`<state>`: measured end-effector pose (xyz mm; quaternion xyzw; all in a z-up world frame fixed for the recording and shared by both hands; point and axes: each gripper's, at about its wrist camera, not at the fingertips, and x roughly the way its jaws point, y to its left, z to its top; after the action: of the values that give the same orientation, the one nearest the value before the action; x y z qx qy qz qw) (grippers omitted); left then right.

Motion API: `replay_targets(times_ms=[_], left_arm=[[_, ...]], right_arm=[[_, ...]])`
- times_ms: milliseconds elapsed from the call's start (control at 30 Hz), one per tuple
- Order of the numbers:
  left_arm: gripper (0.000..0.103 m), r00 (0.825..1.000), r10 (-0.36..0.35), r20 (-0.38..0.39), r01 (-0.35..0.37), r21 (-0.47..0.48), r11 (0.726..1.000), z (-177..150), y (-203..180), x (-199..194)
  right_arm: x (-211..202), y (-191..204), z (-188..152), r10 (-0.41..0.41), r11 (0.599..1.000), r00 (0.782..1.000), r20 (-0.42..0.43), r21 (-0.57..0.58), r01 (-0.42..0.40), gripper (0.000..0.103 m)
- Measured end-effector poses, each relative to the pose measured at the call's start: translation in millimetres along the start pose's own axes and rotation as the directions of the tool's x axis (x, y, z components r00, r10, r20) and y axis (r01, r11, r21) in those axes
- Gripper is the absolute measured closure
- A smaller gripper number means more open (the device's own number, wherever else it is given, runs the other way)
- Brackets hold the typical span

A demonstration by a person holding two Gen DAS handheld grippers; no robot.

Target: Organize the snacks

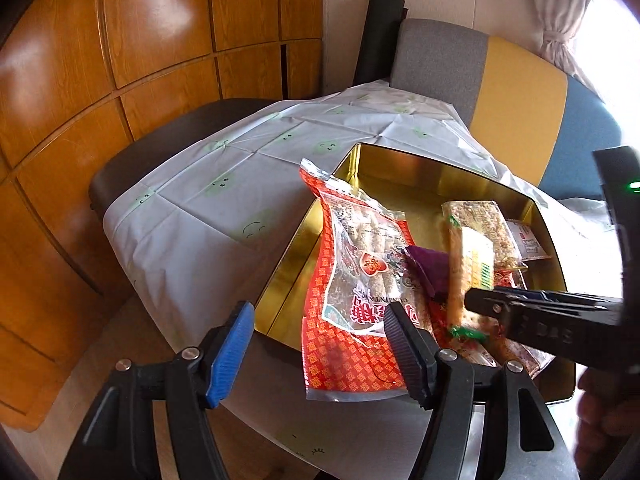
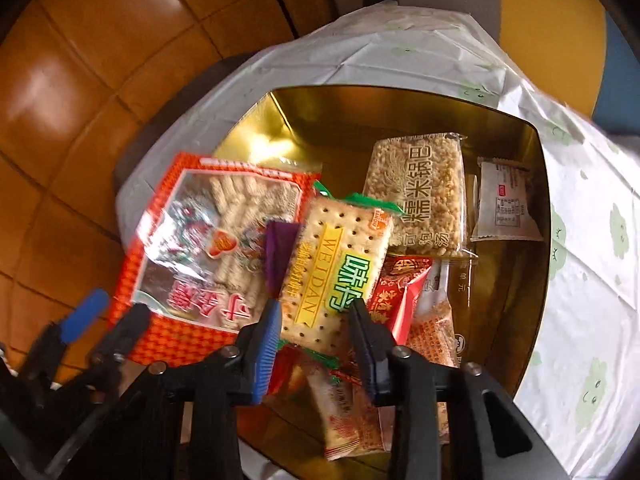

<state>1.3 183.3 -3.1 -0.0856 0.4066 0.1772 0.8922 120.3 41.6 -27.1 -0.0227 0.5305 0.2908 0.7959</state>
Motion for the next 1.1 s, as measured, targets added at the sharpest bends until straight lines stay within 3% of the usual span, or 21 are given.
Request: replay_targets(times_ms=[200,367,533,733,1100], left_arm=[[0.033,1.000,-0.009,0.008,0.009,0.009,1.000,-3,-6,-5],[0.033,0.999,-0.024,0.024,0.023,0.014,1.000,-5,-11,-12],[0.033,0.998,-0.049,0.039,0.048,0.022,0.999,-8,-18,-19],[0.033,0.994,-0.094,0.062,0.091,0.049,0.995,-16,-31,-31],[0.033,0.987,-0.142,0.077,0.134,0.106,0.985,-28,-53,-46]], right_arm=[[-1,-6,-1,-0.004,1.000,0.999,0.044,0.003,0.004,0.068],[-28,-7,-14,-0.025,1.000,0.992,0.124,-0.004,0.025,0.062],[-59,-12,-40,-0.134,0.991,0.963,0.236,0.043,0.127,0.056],[-85,-29,-75,-0.254,0.966,0.924,0.286,0.129,0.226,0.056],[-101,-41,-105,-0.317,0.946,0.897,0.310,0.172,0.275,0.056]])
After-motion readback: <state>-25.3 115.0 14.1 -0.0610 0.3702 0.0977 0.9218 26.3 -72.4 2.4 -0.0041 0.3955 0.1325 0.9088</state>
